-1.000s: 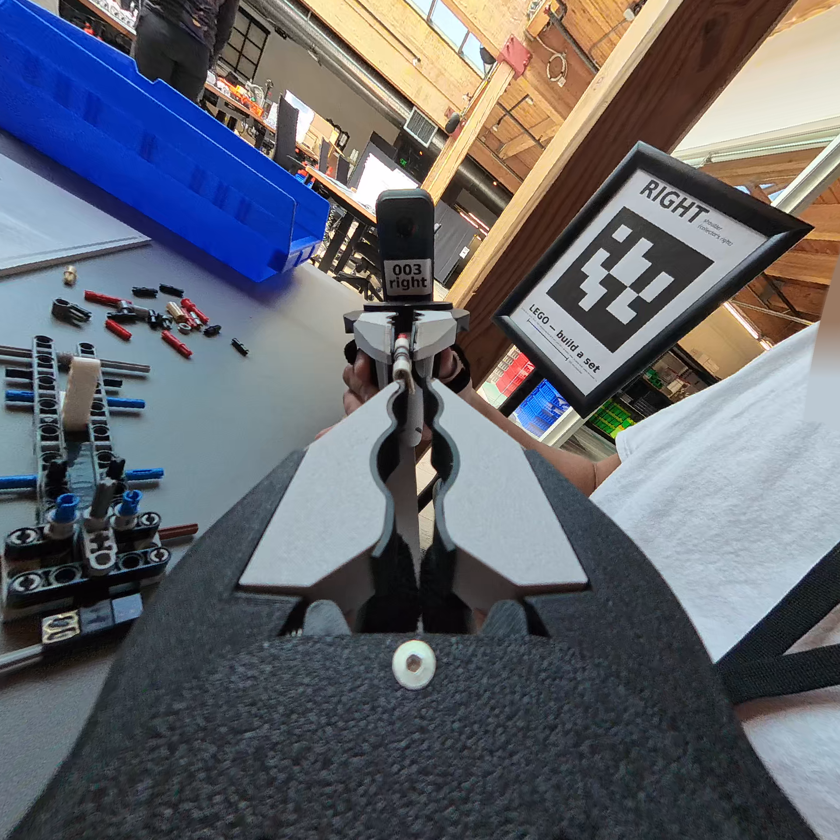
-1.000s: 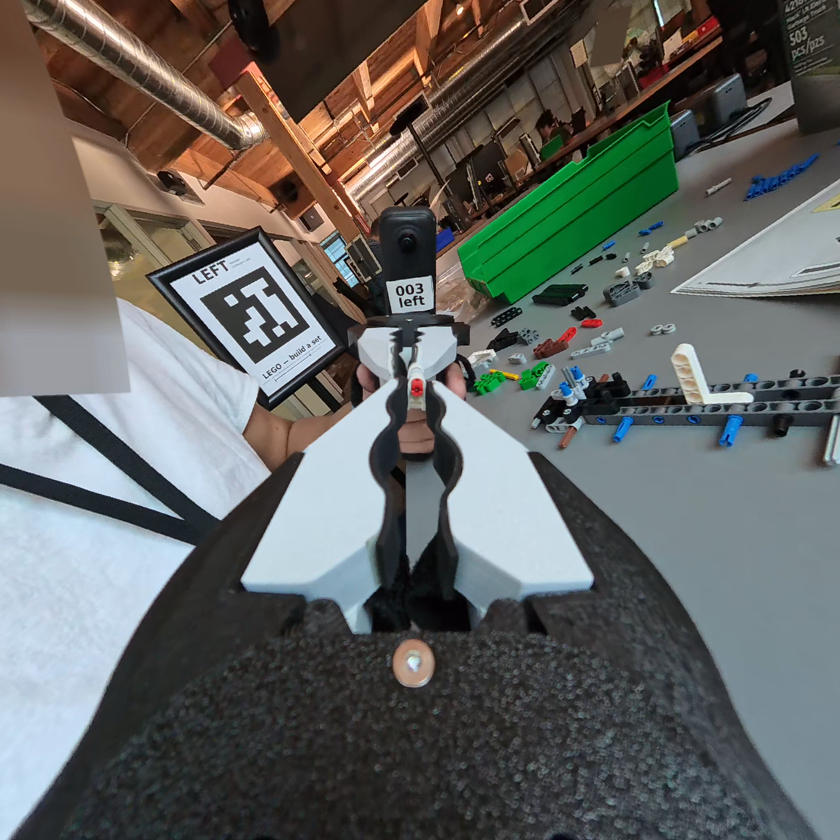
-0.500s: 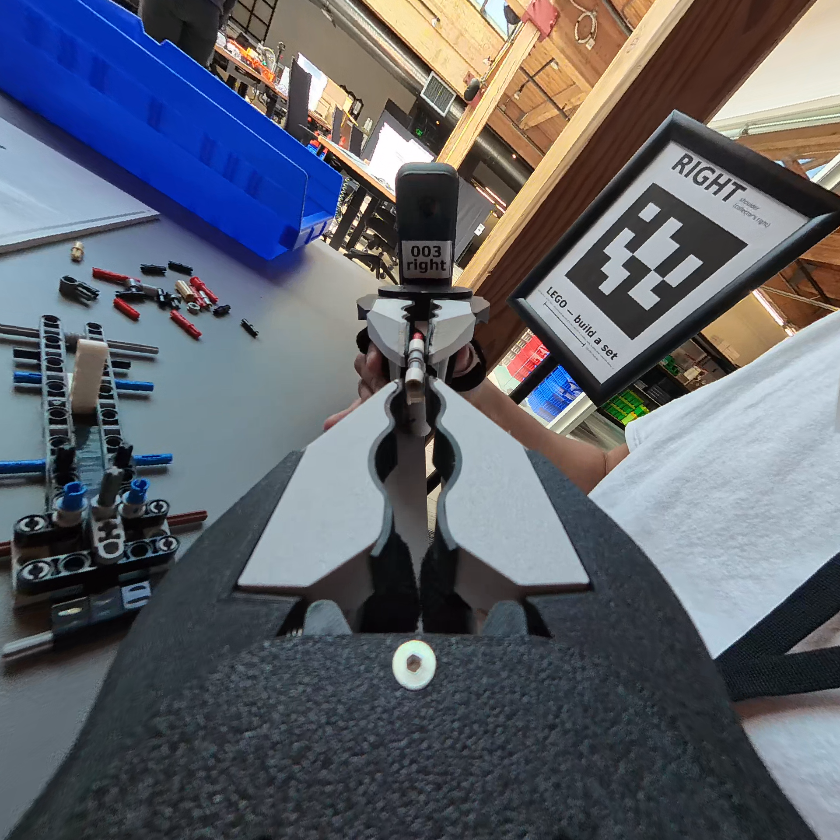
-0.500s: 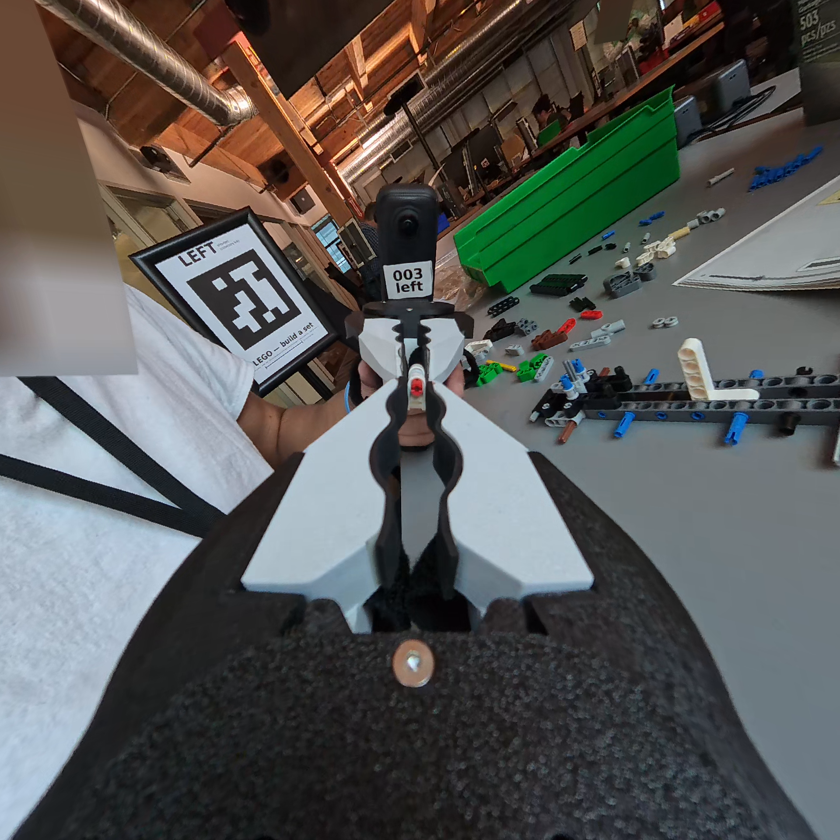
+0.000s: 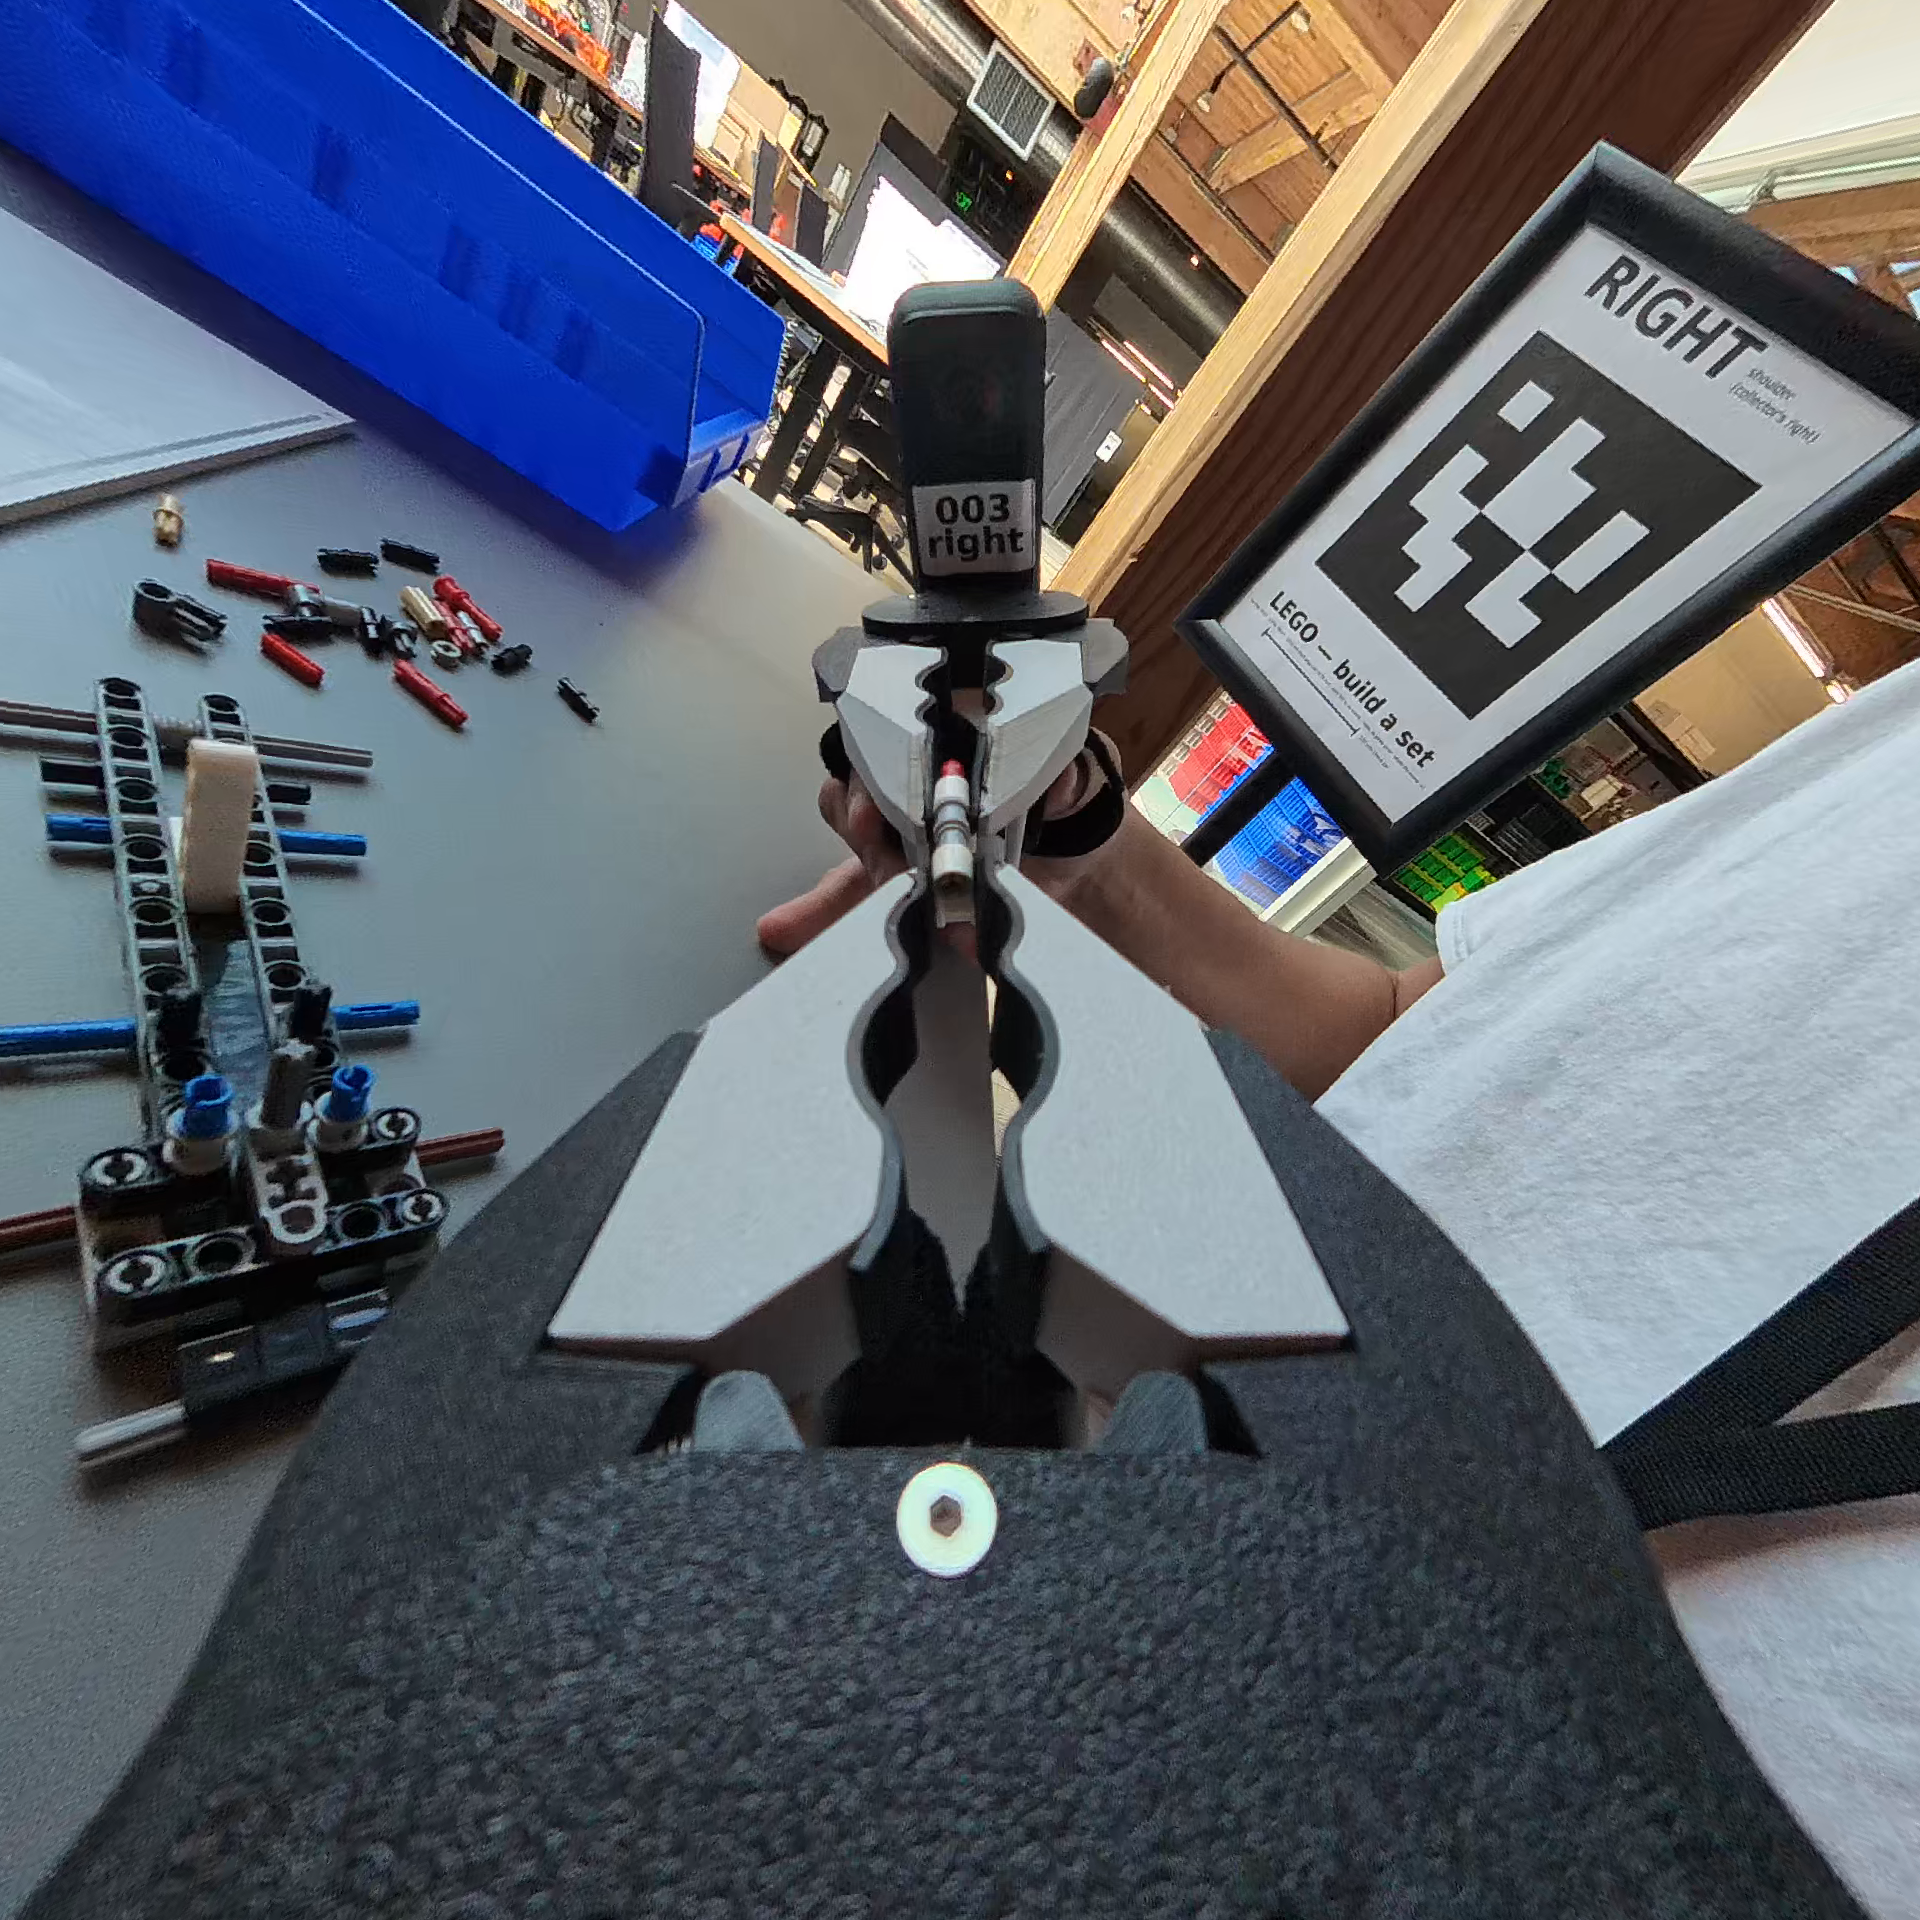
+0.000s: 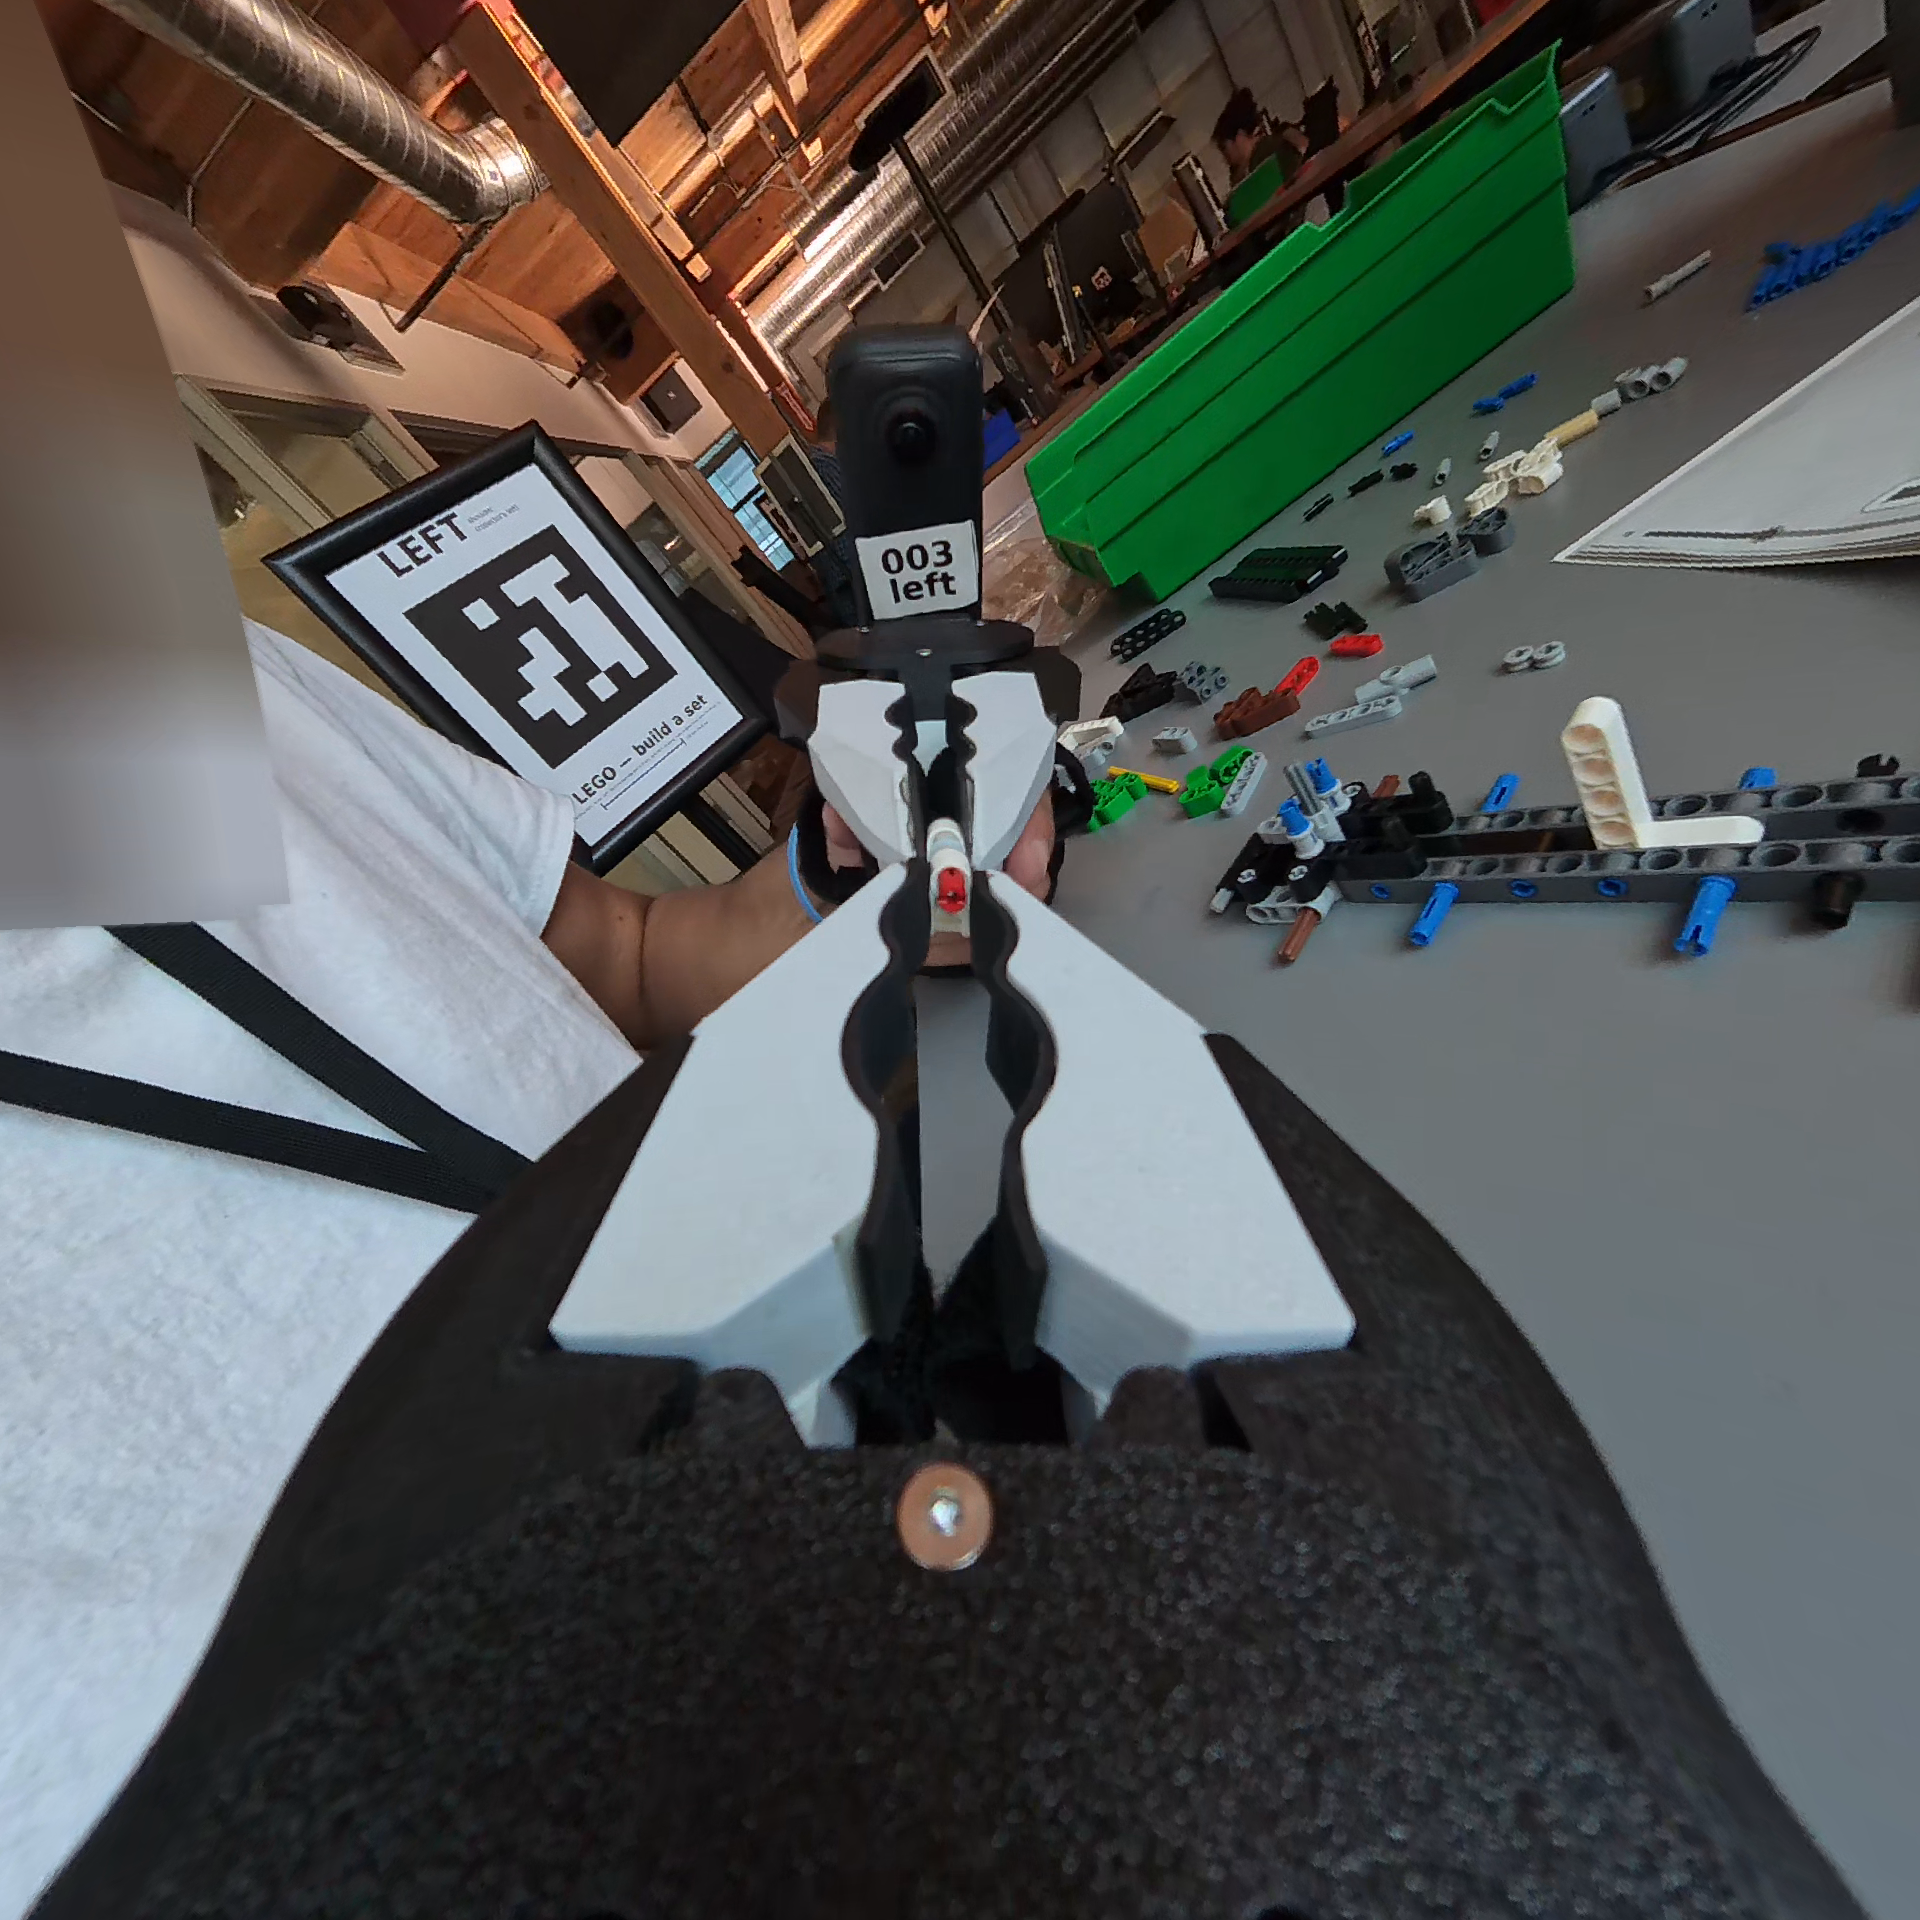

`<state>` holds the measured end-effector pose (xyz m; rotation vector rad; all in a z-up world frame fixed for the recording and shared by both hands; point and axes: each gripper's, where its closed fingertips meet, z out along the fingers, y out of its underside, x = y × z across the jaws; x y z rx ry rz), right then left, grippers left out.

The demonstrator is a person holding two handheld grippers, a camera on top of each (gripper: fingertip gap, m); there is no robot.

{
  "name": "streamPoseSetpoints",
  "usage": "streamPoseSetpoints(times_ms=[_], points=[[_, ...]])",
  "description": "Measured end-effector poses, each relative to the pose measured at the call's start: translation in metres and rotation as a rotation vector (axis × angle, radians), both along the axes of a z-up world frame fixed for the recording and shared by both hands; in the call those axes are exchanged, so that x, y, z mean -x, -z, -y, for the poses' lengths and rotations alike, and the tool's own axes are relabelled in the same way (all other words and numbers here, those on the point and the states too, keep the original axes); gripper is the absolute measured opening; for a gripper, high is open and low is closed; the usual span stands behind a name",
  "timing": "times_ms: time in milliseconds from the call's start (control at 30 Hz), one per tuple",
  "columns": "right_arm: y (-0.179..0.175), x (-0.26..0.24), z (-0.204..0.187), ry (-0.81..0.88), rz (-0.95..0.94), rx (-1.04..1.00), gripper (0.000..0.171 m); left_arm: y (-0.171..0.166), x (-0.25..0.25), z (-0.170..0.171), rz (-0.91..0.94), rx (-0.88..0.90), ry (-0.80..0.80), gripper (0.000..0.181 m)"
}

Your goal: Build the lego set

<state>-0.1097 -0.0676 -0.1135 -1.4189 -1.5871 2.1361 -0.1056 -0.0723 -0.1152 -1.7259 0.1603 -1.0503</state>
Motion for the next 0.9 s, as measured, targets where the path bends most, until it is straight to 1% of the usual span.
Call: streamPoseSetpoints(times_ms=[333, 533, 633, 800, 900], points=[[0.007, -0.001, 0.007, -0.044, 0.044, -0.022, 0.003, 0.007, -0.006, 0.000, -0.043, 0.035, 0.035, 0.004], [0.008, -0.001, 0.007, -0.040, 0.041, -0.024, 0.003, 0.008, -0.007, 0.001, -0.046, 0.036, 0.044, 0.005], [0.004, -0.003, 0.007, -0.049, 0.025, 0.009, 0.003, 0.004, -0.009, 0.002, -0.026, 0.021, 0.056, 0.006], [-0.004, -0.001, -0.003, -0.004, -0.001, 0.077, 0.003, -0.001, -0.002, 0.002, -0.012, -0.017, 0.018, 0.007], [-0.004, -0.002, -0.004, 0.000, -0.001, 0.071, 0.003, -0.003, 0.000, 0.002, -0.006, -0.024, 0.005, 0.003]])
